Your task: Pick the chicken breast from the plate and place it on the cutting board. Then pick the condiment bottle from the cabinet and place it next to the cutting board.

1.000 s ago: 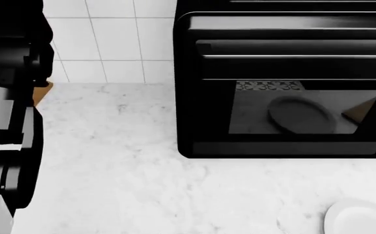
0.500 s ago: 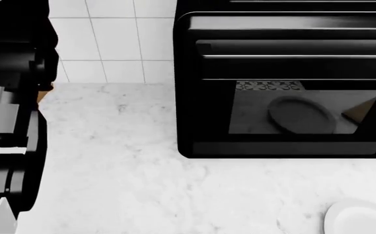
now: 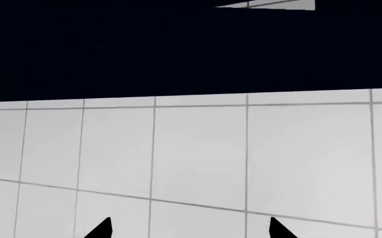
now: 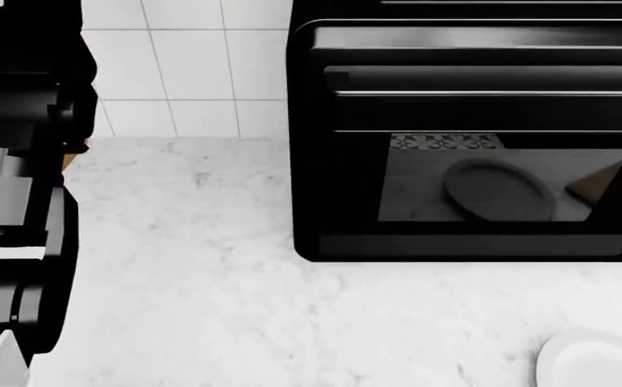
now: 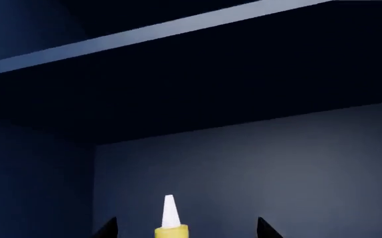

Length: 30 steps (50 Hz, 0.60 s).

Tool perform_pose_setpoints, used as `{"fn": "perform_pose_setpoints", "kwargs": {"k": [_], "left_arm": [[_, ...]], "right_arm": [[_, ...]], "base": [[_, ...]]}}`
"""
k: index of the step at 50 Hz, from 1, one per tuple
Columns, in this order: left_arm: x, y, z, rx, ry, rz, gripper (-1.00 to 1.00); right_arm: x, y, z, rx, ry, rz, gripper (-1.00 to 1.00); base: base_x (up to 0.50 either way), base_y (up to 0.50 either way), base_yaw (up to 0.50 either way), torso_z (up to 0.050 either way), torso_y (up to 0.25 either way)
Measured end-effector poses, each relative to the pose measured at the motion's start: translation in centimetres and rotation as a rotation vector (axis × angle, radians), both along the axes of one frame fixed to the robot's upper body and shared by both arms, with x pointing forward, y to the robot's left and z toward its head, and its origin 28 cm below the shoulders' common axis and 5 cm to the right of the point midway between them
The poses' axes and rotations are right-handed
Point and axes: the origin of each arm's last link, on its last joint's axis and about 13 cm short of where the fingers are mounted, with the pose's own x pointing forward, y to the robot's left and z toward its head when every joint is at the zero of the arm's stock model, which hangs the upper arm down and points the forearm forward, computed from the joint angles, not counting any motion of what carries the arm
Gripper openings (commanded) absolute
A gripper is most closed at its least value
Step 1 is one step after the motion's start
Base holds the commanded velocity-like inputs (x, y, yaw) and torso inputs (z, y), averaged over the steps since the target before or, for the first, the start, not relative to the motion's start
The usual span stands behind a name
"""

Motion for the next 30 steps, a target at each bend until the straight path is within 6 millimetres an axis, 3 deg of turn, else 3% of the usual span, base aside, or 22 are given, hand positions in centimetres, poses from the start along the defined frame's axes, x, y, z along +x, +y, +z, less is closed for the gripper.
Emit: {"fn": "perform_pose_setpoints", "kwargs": {"k": [22,30], "left_arm": [[-0.2,0.1,0.0,0.000,-0.003,-0.003,1.00],[-0.3,0.3,0.0,-0.001,-0.006,-0.003,1.00]], "right_arm": [[6.0,0.1,-2.6,0.037,0.204,0.105,1.00],[6.9,0.0,-2.2,0.050,0.206,0.157,1.00]], "base": [[0.00,0.00,0.00,0.000,0.000],[0.00,0.00,0.00,0.000,0.000]]}}
